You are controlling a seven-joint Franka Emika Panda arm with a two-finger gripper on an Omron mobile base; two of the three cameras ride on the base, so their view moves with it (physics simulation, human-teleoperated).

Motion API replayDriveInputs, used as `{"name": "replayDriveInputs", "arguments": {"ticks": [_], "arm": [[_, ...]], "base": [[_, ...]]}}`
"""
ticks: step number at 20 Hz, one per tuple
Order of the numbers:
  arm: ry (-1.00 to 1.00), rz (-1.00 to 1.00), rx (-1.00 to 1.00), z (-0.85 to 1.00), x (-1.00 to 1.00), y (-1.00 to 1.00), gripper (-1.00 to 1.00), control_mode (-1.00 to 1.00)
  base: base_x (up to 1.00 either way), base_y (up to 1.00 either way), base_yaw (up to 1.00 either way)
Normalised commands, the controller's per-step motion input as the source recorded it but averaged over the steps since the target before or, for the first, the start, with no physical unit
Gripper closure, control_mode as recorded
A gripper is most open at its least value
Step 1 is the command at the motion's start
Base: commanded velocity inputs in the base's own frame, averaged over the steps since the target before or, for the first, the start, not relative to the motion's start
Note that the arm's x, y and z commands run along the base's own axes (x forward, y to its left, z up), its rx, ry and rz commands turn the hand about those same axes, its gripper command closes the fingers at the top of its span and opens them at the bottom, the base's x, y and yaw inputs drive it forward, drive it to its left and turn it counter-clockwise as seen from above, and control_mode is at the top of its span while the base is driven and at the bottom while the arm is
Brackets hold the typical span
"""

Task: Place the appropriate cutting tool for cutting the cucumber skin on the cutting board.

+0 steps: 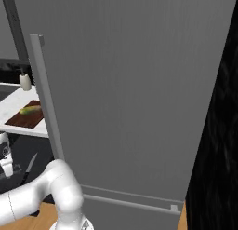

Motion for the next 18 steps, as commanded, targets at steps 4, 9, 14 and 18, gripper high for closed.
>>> {"name": "replayDriveInputs", "arguments": {"ticks": [4, 9, 14, 18], "arm": [[-0.10, 0.00, 0.08, -0.87, -0.21, -0.24, -1.00, -1.00], [0.00, 0.00, 0.00, -0.89, 0.02, 0.00, 1.00, -1.00], [0.00, 0.00, -0.02, -0.52, 0.00, 0.00, 1.00, -1.00], [0.00, 0.00, -0.03, -0.33, -0.03, 0.00, 1.00, -1.00]], "base": [[0.00, 0.00, 0.00], [0.00, 0.00, 0.00], [0.00, 0.00, 0.00], [0.00, 0.00, 0.00]]}}
